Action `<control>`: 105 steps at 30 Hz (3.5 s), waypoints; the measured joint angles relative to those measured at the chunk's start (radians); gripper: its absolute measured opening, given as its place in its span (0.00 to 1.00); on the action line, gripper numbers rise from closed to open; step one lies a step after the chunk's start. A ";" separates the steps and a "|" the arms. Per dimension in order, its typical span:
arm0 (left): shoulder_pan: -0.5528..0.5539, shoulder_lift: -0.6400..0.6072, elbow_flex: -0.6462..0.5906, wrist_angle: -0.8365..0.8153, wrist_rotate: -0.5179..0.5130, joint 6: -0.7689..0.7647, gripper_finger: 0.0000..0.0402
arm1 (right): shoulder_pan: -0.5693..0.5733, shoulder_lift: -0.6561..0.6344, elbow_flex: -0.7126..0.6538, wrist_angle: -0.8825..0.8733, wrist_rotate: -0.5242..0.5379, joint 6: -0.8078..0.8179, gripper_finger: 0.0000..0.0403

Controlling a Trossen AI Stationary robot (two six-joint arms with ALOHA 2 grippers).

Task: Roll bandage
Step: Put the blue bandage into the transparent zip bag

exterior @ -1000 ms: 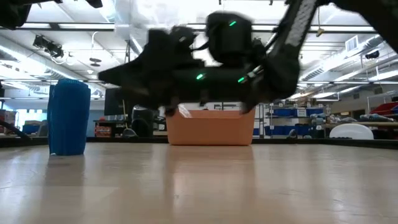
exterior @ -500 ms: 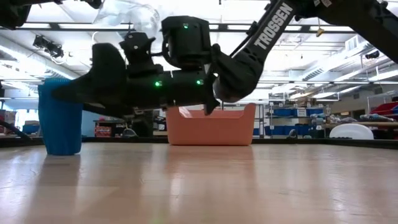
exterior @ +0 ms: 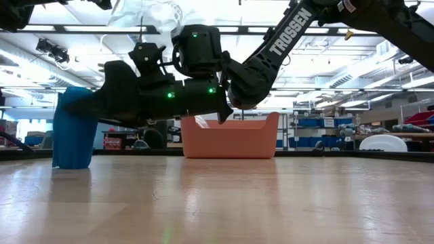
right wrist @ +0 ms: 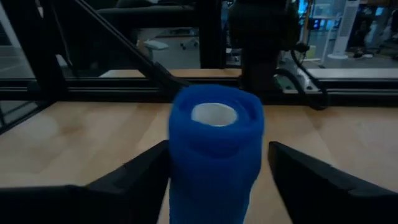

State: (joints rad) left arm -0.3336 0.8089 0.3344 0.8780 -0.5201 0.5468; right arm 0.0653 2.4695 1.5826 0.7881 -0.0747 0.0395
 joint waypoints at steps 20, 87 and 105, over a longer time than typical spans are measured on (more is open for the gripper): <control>0.000 0.000 0.000 -0.008 -0.047 0.025 0.00 | 0.085 -0.029 0.000 -0.100 -0.139 0.025 0.10; -0.002 0.154 0.027 -0.267 0.143 -0.159 0.00 | 0.228 -0.859 -0.004 -1.249 0.370 -0.221 0.10; 0.000 0.152 0.028 -0.225 -0.002 -0.164 0.00 | 0.341 -0.851 -0.849 -0.143 0.364 0.296 0.10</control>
State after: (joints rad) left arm -0.3336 0.9611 0.3622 0.6528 -0.5223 0.3826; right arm 0.4061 1.6180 0.7336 0.6447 0.2892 0.3355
